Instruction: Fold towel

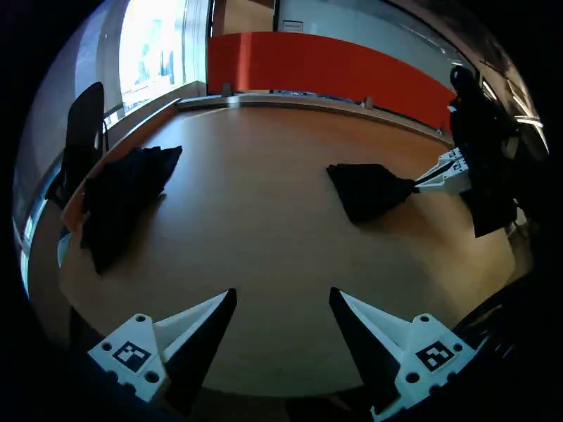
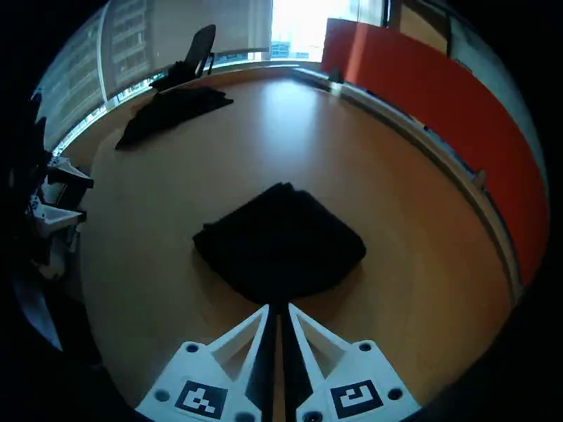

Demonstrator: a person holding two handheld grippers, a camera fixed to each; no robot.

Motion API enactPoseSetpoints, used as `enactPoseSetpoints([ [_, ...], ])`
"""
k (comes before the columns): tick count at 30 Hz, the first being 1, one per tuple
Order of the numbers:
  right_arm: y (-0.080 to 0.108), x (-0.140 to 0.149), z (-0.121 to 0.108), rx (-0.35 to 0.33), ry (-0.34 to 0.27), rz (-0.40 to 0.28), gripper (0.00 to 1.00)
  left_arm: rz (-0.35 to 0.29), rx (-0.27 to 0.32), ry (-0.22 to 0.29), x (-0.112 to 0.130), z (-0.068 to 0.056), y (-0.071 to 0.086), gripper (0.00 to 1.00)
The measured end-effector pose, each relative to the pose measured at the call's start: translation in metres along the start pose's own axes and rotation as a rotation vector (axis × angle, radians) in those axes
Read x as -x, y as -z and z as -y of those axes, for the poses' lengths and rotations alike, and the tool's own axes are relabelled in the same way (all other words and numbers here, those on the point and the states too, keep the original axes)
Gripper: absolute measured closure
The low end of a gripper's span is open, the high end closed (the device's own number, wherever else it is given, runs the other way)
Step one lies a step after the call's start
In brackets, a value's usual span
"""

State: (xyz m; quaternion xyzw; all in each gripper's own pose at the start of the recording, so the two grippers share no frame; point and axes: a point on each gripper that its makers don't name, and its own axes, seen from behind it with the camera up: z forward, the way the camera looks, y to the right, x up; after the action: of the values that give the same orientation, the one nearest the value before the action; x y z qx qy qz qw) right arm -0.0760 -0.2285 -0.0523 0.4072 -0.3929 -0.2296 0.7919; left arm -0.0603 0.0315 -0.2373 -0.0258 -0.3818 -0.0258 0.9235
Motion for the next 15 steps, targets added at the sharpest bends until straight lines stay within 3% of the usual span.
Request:
enactPoseSetpoints([
  [6, 0.021, -0.047, -0.014, 0.0, 0.008, -0.068, 0.96, -0.024, 0.017, -0.016, -0.012, -0.005, -0.001, 0.02],
  [15, 0.064, -0.102, -0.035, 0.041, 0.068, -0.159, 0.96, -0.056, 0.044, -0.04, -0.026, -0.014, 0.001, 0.02],
])
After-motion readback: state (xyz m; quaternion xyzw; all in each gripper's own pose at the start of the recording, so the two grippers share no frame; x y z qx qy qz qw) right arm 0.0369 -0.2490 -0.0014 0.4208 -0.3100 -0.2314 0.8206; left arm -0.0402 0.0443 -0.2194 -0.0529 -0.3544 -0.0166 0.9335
